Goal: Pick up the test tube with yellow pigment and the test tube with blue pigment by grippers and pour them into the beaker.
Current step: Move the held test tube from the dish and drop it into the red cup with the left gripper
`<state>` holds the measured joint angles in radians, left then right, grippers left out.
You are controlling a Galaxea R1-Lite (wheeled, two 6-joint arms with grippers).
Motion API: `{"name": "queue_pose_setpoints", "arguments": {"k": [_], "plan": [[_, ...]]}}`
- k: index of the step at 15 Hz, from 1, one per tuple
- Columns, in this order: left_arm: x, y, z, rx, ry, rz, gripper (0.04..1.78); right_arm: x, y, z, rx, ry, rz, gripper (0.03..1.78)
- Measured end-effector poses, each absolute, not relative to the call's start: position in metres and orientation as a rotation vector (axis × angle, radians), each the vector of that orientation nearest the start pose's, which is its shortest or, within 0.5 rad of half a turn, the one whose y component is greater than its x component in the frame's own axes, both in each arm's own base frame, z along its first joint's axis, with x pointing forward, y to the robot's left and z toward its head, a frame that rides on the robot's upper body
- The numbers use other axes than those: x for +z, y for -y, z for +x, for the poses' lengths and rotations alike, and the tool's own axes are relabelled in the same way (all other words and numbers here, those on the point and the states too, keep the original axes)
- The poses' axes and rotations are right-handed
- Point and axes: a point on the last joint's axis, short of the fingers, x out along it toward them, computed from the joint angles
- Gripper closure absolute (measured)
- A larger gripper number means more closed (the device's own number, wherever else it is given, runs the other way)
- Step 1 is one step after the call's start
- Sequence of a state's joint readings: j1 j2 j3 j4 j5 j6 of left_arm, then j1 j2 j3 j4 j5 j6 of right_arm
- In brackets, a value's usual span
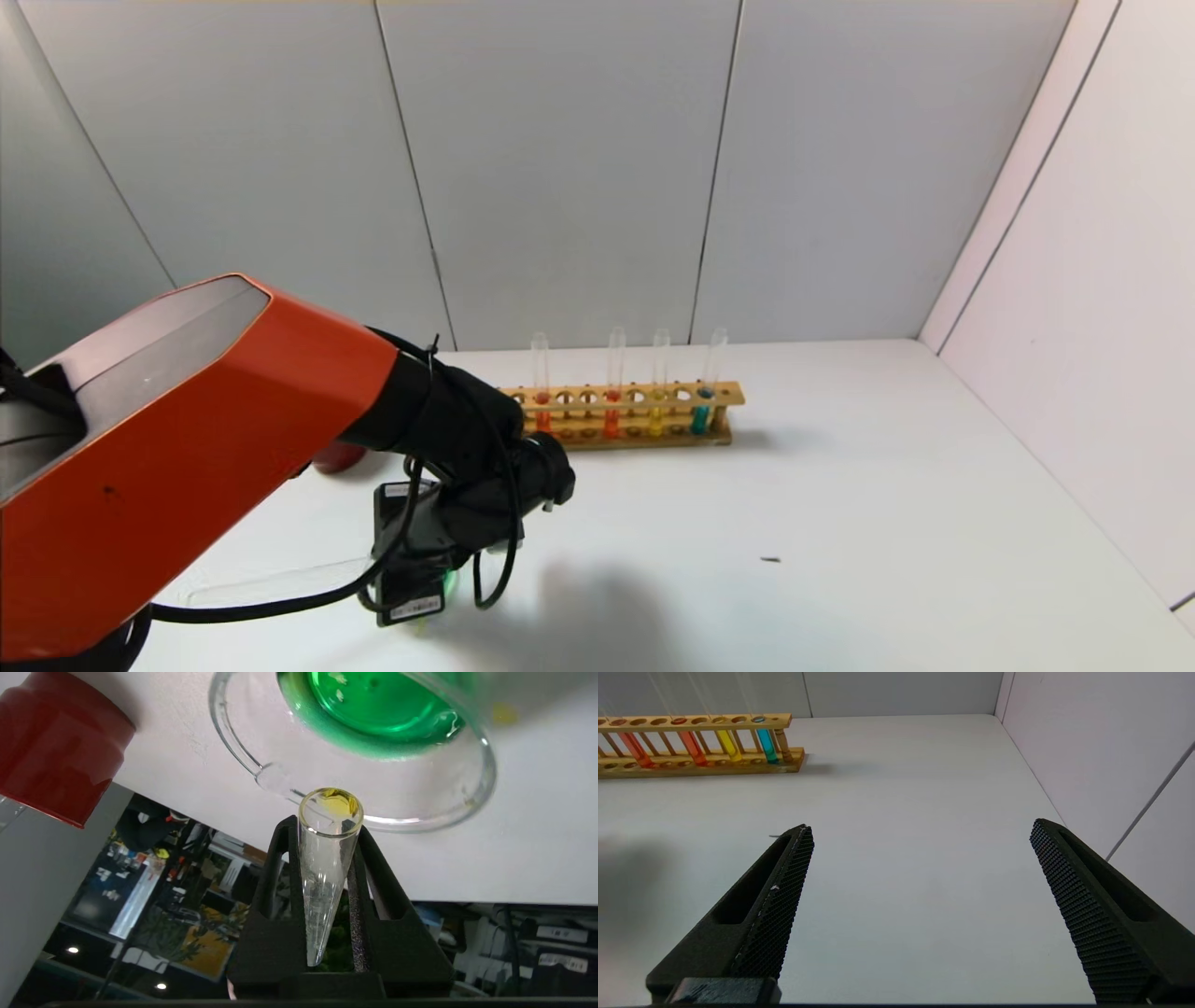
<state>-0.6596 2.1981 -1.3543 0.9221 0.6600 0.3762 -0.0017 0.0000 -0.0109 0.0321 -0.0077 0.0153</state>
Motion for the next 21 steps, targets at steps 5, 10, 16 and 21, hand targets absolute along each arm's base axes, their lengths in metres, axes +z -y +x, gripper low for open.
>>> {"name": "queue_pose_setpoints", "arguments": {"k": [5,10,16,21], "plan": [[0.065,0.174,0.270,-0.136,-1.426,1.215,1.51,0.075,0.000,-0.024,-0.010,-0.021,0.015,0.11],[0.102,0.164,0.257,-0.044,-1.322,1.050,1.51,0.075,0.000,-0.024,-0.010,-0.021,0.015,0.11],[0.176,0.152,0.252,0.016,-1.079,0.812,1.51,0.075,0.000,-0.024,-0.010,-0.021,0.015,0.11],[0.231,0.140,0.247,0.101,-0.794,0.487,1.51,0.075,0.000,-0.024,-0.010,-0.021,0.015,0.11]]}}
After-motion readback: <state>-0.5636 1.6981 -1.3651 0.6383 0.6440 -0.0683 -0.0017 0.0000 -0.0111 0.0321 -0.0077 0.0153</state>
